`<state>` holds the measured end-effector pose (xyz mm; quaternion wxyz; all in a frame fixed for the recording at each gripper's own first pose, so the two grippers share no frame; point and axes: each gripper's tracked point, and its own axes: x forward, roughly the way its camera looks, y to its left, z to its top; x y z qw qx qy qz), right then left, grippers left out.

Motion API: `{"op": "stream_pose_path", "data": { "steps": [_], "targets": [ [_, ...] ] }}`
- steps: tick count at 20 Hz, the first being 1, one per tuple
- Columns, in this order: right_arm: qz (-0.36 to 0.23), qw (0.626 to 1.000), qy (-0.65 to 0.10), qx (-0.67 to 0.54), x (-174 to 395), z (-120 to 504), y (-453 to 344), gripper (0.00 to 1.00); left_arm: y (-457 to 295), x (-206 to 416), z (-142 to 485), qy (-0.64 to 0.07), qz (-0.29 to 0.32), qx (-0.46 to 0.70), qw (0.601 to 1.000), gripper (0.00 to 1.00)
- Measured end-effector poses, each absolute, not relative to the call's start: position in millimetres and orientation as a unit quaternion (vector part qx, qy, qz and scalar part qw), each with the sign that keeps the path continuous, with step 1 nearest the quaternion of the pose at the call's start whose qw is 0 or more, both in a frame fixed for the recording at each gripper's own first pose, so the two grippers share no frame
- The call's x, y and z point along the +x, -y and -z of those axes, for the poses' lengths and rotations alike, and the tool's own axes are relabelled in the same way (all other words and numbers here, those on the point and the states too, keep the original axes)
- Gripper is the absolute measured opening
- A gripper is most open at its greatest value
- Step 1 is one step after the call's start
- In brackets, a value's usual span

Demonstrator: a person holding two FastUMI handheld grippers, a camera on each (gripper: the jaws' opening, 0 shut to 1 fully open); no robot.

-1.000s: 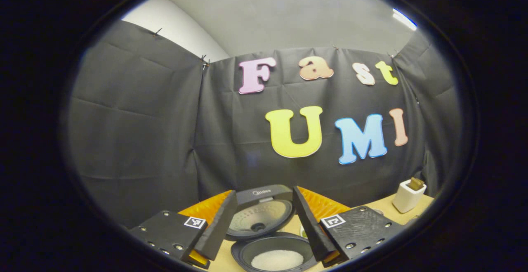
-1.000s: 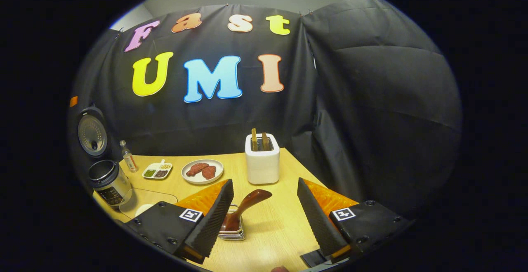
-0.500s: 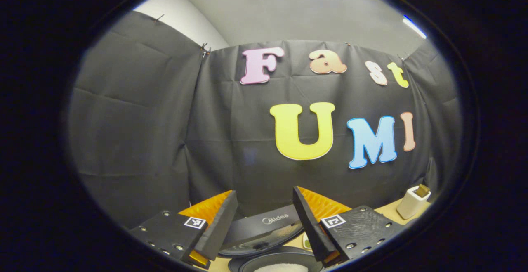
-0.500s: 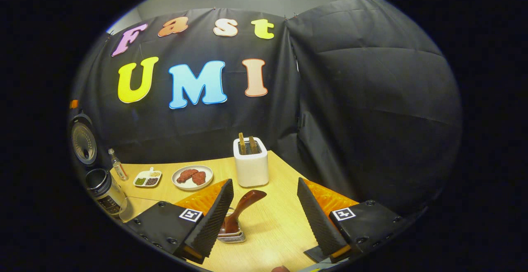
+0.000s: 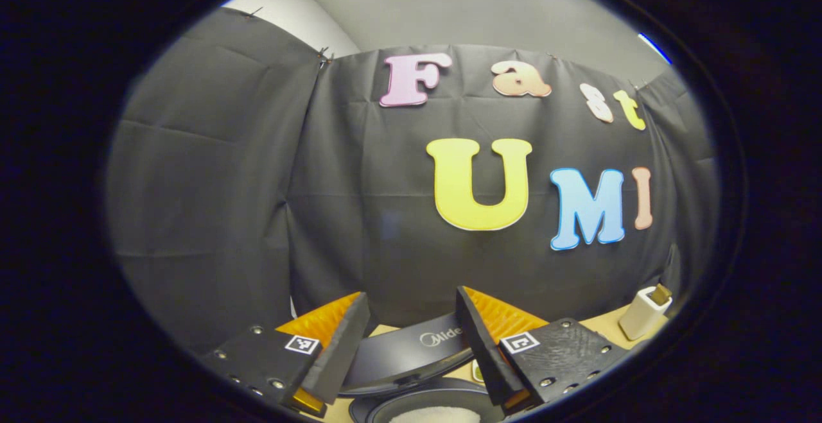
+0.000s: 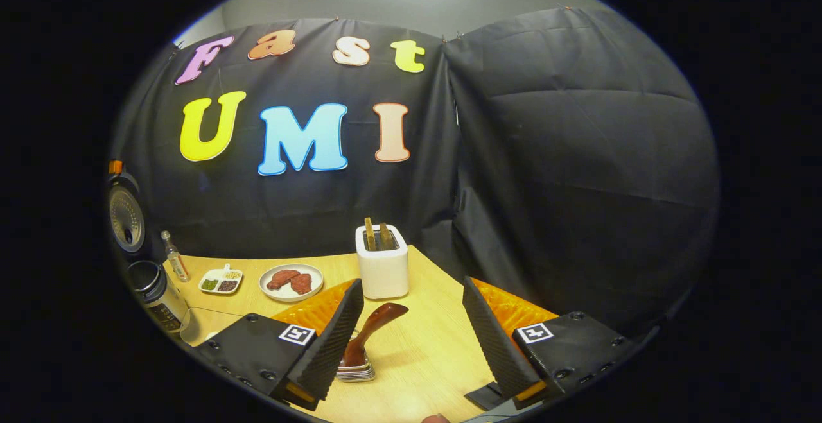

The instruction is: Close the left gripper, press the button to open the rice cooker; take a wooden spoon from the chopstick holder with the right hand, scoop a spoonful of rice and pour it into the rice cooker, then put the wooden spoon back into the chopstick holder.

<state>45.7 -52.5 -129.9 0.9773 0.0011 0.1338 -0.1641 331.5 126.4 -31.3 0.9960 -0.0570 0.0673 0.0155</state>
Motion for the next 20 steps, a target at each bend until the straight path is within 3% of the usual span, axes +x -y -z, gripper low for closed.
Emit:
{"op": "stream_pose_path", "data": {
  "steps": [2,4,20],
  "targets": [
    [0.158,0.978,-0.133,0.003,45.1,128.1,54.6,0.93,-121.8,318.4,33.3,-0.067,-0.013,-0.059,0.996,0.87],
    [0.151,0.979,-0.133,0.004,44.2,127.0,56.4,0.98,-115.2,304.5,37.5,-0.068,-0.013,-0.059,0.996,0.87],
    [0.101,0.986,-0.135,-0.007,30.5,119.8,90.7,0.98,-59.9,214.6,77.4,-0.114,-0.004,-0.042,0.993,0.87]
  ]
}}
